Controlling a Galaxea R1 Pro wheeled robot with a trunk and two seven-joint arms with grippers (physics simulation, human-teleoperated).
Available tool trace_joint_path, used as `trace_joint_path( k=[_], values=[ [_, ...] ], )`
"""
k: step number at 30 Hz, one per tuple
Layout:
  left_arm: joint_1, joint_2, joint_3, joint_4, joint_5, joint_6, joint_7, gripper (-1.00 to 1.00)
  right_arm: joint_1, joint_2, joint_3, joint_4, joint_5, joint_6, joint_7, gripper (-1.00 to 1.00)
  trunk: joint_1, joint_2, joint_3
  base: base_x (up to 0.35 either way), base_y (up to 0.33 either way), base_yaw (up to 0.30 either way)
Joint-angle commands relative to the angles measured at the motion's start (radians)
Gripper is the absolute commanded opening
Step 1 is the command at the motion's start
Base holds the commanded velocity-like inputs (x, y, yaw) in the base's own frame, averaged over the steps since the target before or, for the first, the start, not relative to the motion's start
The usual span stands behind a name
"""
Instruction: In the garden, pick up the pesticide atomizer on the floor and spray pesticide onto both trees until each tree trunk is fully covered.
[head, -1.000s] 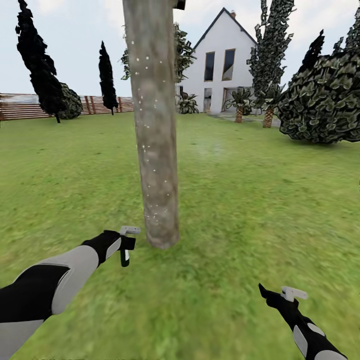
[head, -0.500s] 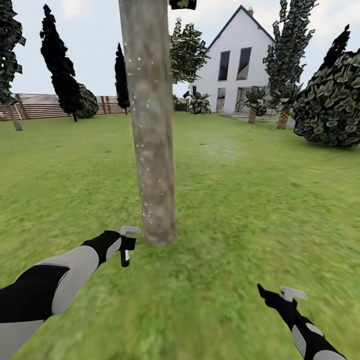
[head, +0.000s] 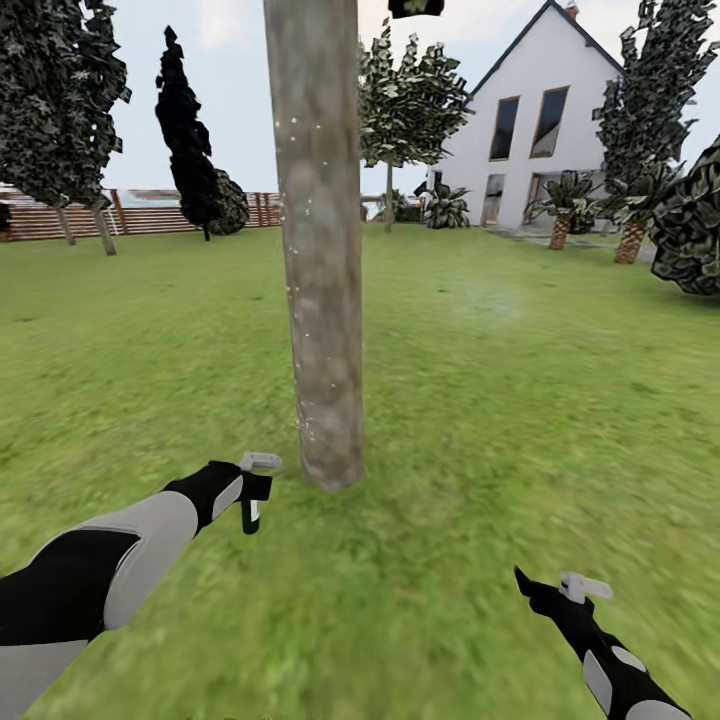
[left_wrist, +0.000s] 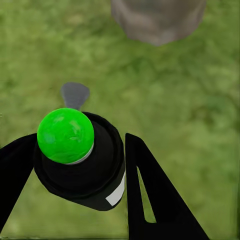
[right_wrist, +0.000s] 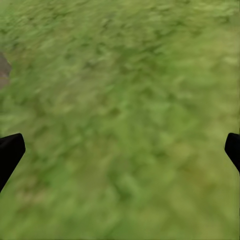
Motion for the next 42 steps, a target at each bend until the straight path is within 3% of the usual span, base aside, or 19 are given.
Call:
trace_joint_path(
  k=[1,16,18,28,33,34,36,38,40,42],
  values=[
    [0.0,0.0,0.0,0.0,0.0,0.0,0.0,-1.0,0.0,0.0,0.0,0.0,0.0,0.0,0.0,1.0,0.0,0.0,0.0,0.0,-0.328,0.281],
    [0.0,-0.001,0.0,0.001,0.0,0.0,0.0,-1.0,0.0,0.0,0.0,0.0,0.0,0.0,0.0,1.0,0.0,0.0,0.0,0.042,-0.276,0.217],
    [0.0,-0.012,0.0,0.0,0.0,0.0,0.0,-1.0,0.0,0.0,0.0,0.0,0.0,0.0,0.0,1.0,0.0,0.0,0.0,0.172,-0.145,0.279],
    [0.0,-0.021,-0.002,0.0,0.0,0.0,0.0,-1.0,0.0,-0.001,0.0,0.0,0.0,0.0,0.0,1.0,0.0,0.0,0.0,0.175,-0.264,0.183],
    [0.027,-0.056,-0.002,0.0,-0.001,0.0,0.0,-1.0,0.0,-0.009,-0.002,-0.001,-0.001,0.0,0.0,1.0,0.0,0.0,0.0,0.008,-0.328,0.207],
    [0.033,-0.086,-0.002,0.0,-0.001,0.0,0.0,-1.0,0.0,-0.01,-0.002,-0.002,-0.002,0.0,0.0,1.0,0.0,0.0,0.0,0.0,-0.33,0.251],
    [0.036,-0.112,-0.001,-0.006,-0.003,0.001,0.0,-1.0,0.0,-0.01,-0.003,-0.002,-0.002,0.0,0.0,1.0,0.0,0.0,0.0,0.0,-0.33,0.2],
    [0.037,-0.119,0.0,-0.065,-0.003,0.018,0.002,-1.0,0.0,-0.011,-0.003,-0.002,-0.003,0.0,0.0,1.0,0.0,0.0,0.0,0.0,-0.33,0.063],
    [0.037,-0.121,0.0,-0.219,-0.003,0.105,0.002,-1.0,0.0,-0.011,-0.003,-0.002,-0.003,0.0,0.0,1.0,0.0,0.0,0.0,0.046,-0.33,-0.13],
    [0.037,-0.121,0.0,-0.288,-0.003,0.133,0.003,-1.0,0.0,-0.011,-0.003,-0.002,-0.004,0.0,0.0,1.0,0.0,0.0,0.001,0.086,-0.293,-0.251]
  ],
)
